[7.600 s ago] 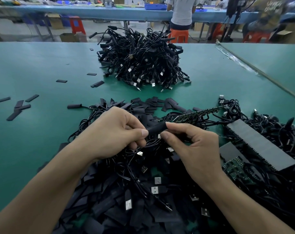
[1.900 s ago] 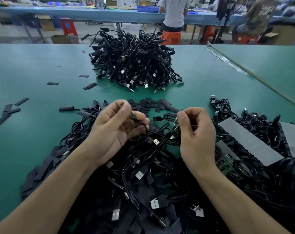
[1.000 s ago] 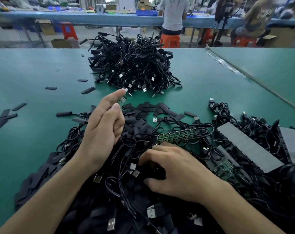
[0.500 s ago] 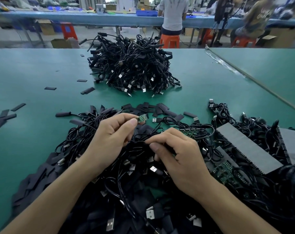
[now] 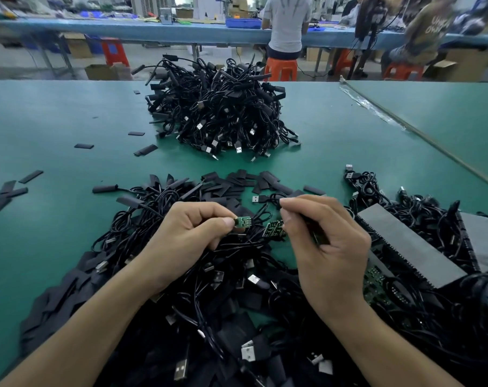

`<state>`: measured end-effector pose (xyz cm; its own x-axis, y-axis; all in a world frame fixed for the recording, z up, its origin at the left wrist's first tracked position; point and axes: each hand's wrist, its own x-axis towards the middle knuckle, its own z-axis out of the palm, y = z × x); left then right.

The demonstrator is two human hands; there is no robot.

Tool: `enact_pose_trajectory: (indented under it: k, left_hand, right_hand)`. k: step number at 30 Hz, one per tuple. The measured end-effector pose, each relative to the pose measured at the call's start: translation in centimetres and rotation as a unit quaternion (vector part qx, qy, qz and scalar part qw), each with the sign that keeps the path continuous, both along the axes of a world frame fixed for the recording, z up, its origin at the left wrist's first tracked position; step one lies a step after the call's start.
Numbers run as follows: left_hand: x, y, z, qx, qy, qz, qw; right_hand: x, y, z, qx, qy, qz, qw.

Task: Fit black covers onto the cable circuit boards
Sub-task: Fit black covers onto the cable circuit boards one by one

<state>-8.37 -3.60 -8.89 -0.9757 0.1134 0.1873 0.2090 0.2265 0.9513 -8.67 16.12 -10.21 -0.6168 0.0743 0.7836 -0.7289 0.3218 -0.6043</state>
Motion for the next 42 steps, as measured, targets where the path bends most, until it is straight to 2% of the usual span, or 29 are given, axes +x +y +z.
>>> enact_pose_trajectory:
  k: [5,9,13,20,32,39,42]
  left_hand:
    - [0.13,0.12,-0.11,-0.006,0.003,-0.012,1.0]
    - [0.17,0.3,0.04,0.002,0.008,-0.023,1.0]
    - [0.34,0.53,0.34,0.086,0.004,-0.044,0.995]
    - [0.42,0.65,0.32,0.069,0.027,-0.033,0.997]
    - [0.34,0.4,0.2,0.073,-0.018,-0.034,0.997]
    - [0.22,0.69,0.43,0.083,-0.047,-0.025,0.995]
    - [0.32,0.66,0.54,0.074,-0.044,-0.023,0.996]
  right_hand:
    - [0.1,-0.11,0.03,-0.019,-0.082,0.036,0.996]
    - [0.15,-0.29,0.11,-0.008,-0.079,0.048,0.996]
    - [0.03,-0.52,-0.08,0.02,-0.07,0.078,0.994]
    - [0.06,-0.67,-0.29,0.044,-0.092,0.13,0.986]
    - [0.42,-0.59,0.15,0.086,-0.081,0.061,0.991]
    - [0.49,-0.38,0.26,0.109,-0.089,0.095,0.985]
    - [0.47,-0.19,0.34,0.104,-0.08,0.081,0.988]
